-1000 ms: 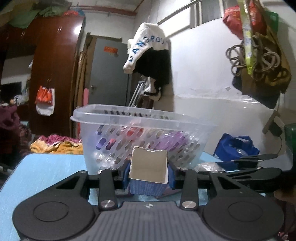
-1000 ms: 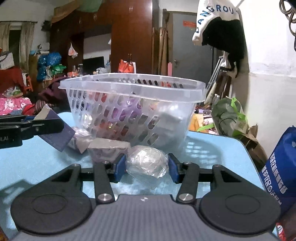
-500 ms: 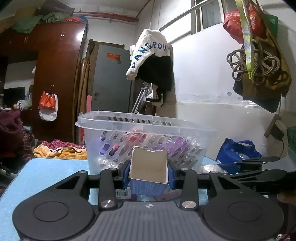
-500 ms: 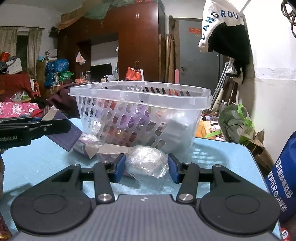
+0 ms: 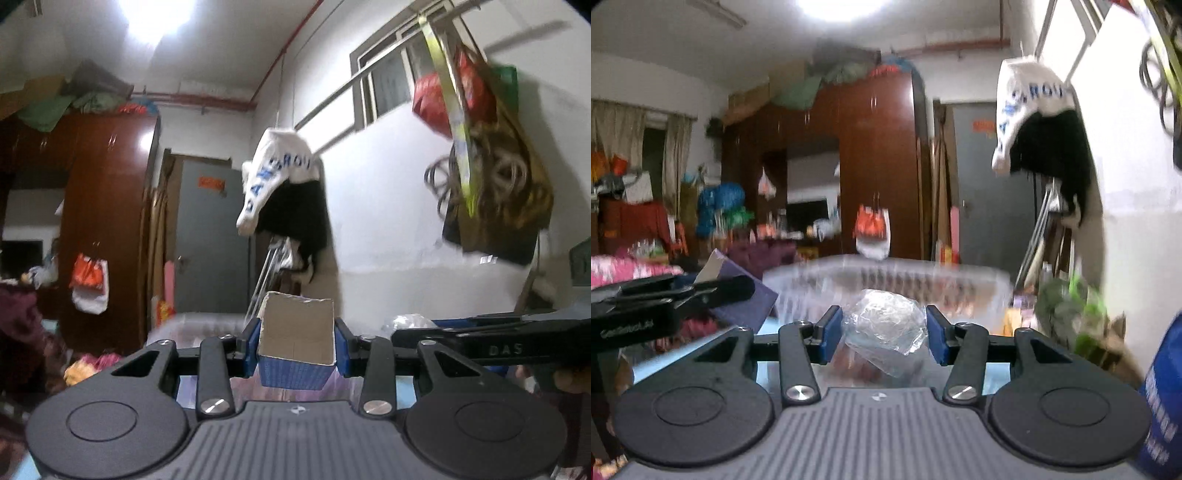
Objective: Organize objects
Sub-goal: 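Carry both held items over the white basket and open both grippers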
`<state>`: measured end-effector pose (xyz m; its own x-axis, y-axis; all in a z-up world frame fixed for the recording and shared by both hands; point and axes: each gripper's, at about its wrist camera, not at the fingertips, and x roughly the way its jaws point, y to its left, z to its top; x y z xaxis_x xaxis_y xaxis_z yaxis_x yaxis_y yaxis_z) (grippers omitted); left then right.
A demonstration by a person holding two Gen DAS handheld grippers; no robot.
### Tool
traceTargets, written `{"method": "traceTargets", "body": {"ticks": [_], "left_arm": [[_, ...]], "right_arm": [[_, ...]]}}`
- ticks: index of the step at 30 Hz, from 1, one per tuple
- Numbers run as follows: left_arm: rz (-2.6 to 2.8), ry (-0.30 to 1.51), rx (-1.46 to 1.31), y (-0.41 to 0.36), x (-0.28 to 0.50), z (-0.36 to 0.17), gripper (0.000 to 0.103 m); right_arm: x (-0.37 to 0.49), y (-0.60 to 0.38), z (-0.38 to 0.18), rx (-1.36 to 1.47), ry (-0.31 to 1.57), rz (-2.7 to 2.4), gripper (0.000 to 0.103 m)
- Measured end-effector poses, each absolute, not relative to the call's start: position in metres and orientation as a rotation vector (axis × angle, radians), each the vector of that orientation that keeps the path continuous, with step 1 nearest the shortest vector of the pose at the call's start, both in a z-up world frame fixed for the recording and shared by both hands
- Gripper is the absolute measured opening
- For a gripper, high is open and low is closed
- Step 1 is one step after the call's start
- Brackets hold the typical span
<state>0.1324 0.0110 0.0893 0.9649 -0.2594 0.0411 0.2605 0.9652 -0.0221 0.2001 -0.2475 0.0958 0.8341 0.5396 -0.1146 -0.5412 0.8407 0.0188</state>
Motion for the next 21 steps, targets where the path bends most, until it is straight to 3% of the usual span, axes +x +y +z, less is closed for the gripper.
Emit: {"method": "traceTargets", "body": {"ticks": [5, 10, 11, 12, 15, 17, 21], "left_arm": [[-0.177, 0.038, 0.021, -0.003, 0.199, 0.142, 0.043], [-0.192, 0.175, -0.039, 0.0, 0.259, 0.143, 0.047], [-0.187, 0.199, -0.046, 0.002, 0.267, 0.139, 0.054], [-0.166, 0.244, -0.054, 0.003, 0.278, 0.136, 0.072], [-0.094, 0.311, -0.085, 0.01, 0.277, 0.128, 0.075], [-0.129, 0.251, -0.057, 0.013, 0.255, 0.128, 0.076], [-0.086, 0.157, 0.06, 0.003, 0.202, 0.12, 0.088]], "right_arm": [[0.265, -0.233, 0.146, -0.054, 0.178, 0.491, 0.052], [0.313, -0.213, 0.143, -0.097, 0.238, 0.45, 0.052], [0.315, -0.21, 0.141, -0.104, 0.234, 0.45, 0.057], [0.318, -0.205, 0.137, -0.118, 0.237, 0.445, 0.072], [0.31, -0.199, 0.133, -0.143, 0.235, 0.384, 0.101], [0.294, -0.206, 0.134, -0.124, 0.214, 0.439, 0.103], [0.256, -0.226, 0.131, -0.041, 0.181, 0.519, 0.103]]}}
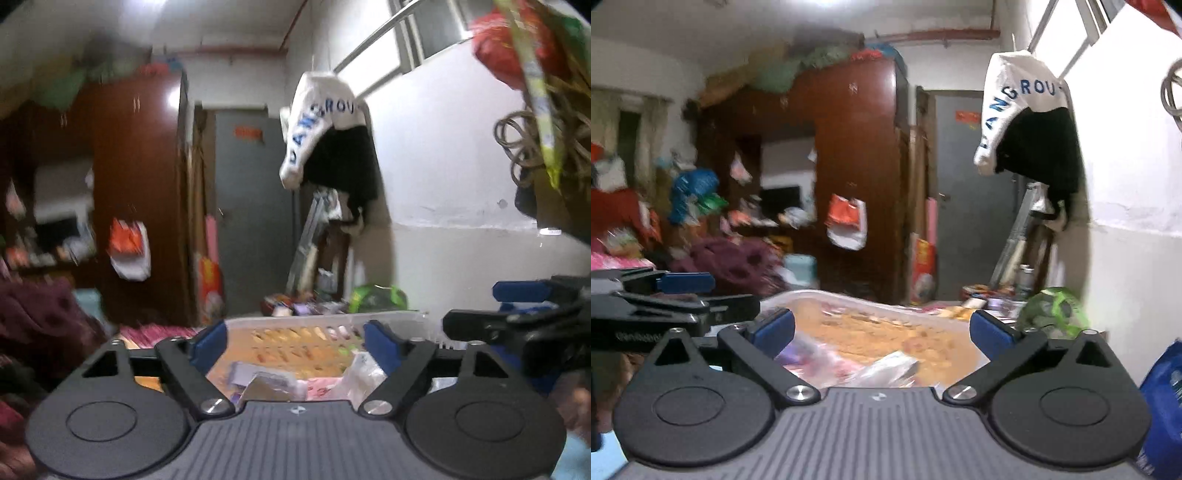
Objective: Organize objects
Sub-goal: 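Carry both held items over the white basket and open both grippers, then grasp the purple barcode box with the left gripper while the right gripper grasps the purple-wrapped block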
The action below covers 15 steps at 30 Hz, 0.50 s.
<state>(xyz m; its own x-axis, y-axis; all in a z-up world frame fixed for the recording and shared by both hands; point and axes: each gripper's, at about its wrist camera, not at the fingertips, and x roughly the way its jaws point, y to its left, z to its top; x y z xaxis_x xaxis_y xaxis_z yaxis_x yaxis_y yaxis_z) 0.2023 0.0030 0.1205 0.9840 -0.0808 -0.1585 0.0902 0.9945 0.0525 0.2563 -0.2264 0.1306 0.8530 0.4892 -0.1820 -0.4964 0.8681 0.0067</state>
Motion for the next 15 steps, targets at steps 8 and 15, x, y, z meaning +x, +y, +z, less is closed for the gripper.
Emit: {"method": "traceTargets", "body": {"ticks": [8, 15], "left_arm": [[-0.075, 0.174, 0.153, -0.026, 0.151, 0.081, 0.088], [-0.121, 0.326, 0.129, -0.018, 0.169, 0.048, 0.103]], "right_arm": [[0.244, -0.238, 0.085, -0.035, 0.305, 0.57, 0.103], [0.253, -0.237, 0.065, -0.065, 0.365, 0.528, 0.103]]}}
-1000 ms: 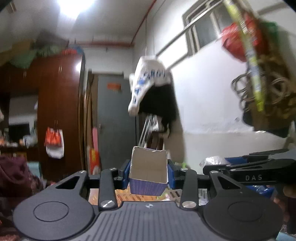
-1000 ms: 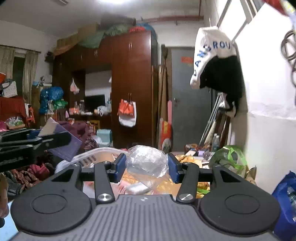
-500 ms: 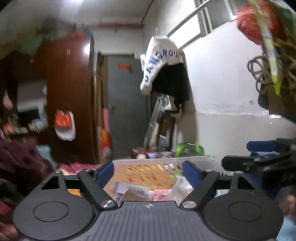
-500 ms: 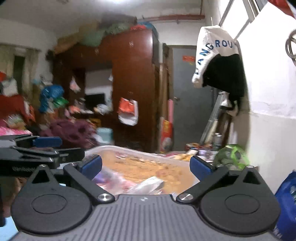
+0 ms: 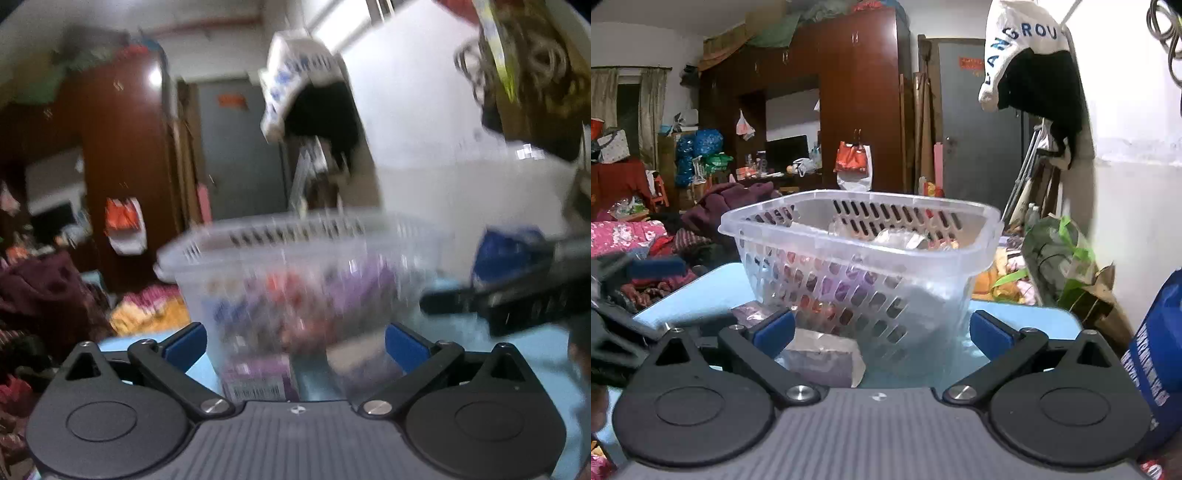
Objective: Organize objects
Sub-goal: 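Grasp the purple barcode box with the left gripper while the right gripper grasps the purple-wrapped block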
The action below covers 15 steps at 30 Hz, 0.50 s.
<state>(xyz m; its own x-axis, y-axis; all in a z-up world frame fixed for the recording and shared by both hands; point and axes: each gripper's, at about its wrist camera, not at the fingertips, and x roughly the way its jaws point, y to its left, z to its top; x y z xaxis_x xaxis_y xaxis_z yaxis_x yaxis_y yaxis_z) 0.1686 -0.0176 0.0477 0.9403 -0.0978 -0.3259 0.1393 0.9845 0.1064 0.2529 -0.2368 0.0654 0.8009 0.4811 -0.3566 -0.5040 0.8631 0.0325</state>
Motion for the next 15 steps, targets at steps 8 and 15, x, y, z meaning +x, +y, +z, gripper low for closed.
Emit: {"method": "traceTargets", "body": {"ticks": [8, 15], "left_arm": [[-0.102, 0.435, 0.127, -0.011, 0.181, 0.033, 0.103], [-0.031, 0.55, 0.067, 0.002, 0.214, 0.023, 0.103]], "right_arm": [[0.249, -0.239, 0.045, -0.063, 0.405, 0.527, 0.103], [0.249, -0.235, 0.043, -0.059, 0.423, 0.514, 0.103]]}}
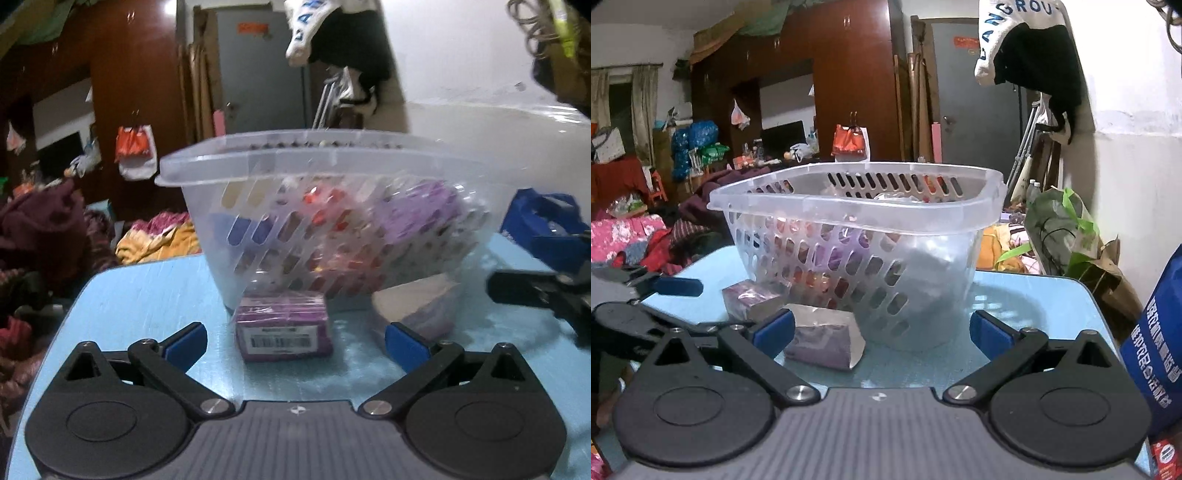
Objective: Organize objects
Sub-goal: 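Grasp the purple barcode box with the left gripper while the right gripper grasps the purple-wrapped block, then carry both held items over the white basket and open both grippers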
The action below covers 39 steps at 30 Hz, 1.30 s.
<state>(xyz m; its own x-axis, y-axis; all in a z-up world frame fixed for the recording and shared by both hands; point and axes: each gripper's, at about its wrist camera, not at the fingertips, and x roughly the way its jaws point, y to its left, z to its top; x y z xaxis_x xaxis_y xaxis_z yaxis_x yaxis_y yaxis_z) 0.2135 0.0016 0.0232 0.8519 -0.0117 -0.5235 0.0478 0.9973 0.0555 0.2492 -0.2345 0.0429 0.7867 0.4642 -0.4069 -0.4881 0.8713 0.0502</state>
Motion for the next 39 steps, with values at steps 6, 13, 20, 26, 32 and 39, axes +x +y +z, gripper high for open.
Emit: {"method": "traceTargets", "body": {"ticks": [6, 13, 20, 26, 32, 39], "left_arm": [[0.032, 0.596, 0.076, 0.0, 0.232, 0.017, 0.1], [0.014, 0.609, 0.077, -0.002, 0.229, 0.018, 0.069], [0.017, 0.553, 0.047, 0.015, 0.214, 0.02, 0.069], [0.024, 0.526, 0.018, 0.028, 0.203, 0.022, 0.069], [0.02, 0.507, 0.015, 0.03, 0.201, 0.023, 0.069], [0.019, 0.455, 0.018, 0.029, 0.19, 0.026, 0.069]], "right_arm": [[0.252, -0.233, 0.038, -0.057, 0.448, 0.504, 0.103], [0.256, -0.226, 0.032, -0.02, 0.495, 0.572, 0.103], [0.261, -0.202, 0.024, -0.095, 0.524, 0.588, 0.103], [0.267, -0.178, 0.021, -0.151, 0.543, 0.587, 0.099], [0.265, -0.167, 0.018, -0.213, 0.56, 0.584, 0.072], [0.258, -0.18, 0.02, -0.206, 0.53, 0.593, 0.072]]}}
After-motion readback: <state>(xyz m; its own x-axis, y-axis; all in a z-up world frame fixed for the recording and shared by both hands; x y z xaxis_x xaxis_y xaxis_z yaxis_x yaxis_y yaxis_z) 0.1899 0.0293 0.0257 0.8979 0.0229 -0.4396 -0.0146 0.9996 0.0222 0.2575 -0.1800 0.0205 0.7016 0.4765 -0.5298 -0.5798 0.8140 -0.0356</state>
